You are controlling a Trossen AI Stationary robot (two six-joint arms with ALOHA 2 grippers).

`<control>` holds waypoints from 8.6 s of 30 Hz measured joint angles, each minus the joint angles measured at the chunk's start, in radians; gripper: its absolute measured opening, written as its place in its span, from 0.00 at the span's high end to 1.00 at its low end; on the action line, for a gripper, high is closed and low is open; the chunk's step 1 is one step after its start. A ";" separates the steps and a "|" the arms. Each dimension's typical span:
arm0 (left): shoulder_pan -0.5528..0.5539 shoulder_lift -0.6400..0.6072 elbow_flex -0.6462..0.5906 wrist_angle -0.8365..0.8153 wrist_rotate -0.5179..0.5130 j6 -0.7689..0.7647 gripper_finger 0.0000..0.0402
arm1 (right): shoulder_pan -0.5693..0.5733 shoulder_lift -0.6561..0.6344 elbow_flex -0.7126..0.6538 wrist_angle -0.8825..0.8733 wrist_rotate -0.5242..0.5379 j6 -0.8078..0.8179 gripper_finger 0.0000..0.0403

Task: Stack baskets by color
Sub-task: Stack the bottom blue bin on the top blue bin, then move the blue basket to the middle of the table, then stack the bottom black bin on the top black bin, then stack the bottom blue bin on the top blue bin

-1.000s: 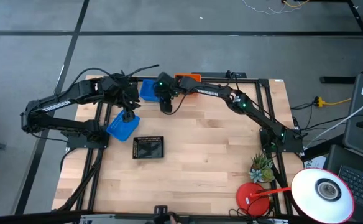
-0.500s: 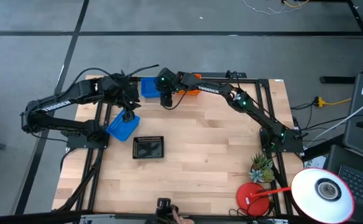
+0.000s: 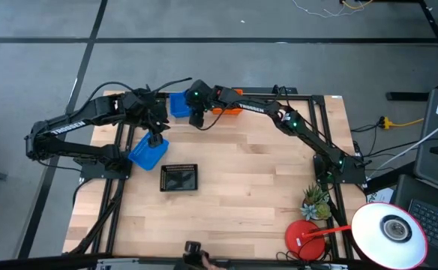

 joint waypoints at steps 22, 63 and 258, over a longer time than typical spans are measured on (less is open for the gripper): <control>0.000 0.000 0.000 0.009 -0.003 0.008 0.76 | 0.011 0.037 0.000 0.048 -0.135 -0.019 0.60; -0.110 0.064 0.000 -0.359 -0.160 -0.497 0.76 | 0.066 -0.303 -0.124 -0.994 -0.176 0.043 0.60; 0.740 0.996 0.607 -0.309 -0.348 0.782 0.82 | 0.104 -1.484 -1.553 0.156 0.060 0.449 0.60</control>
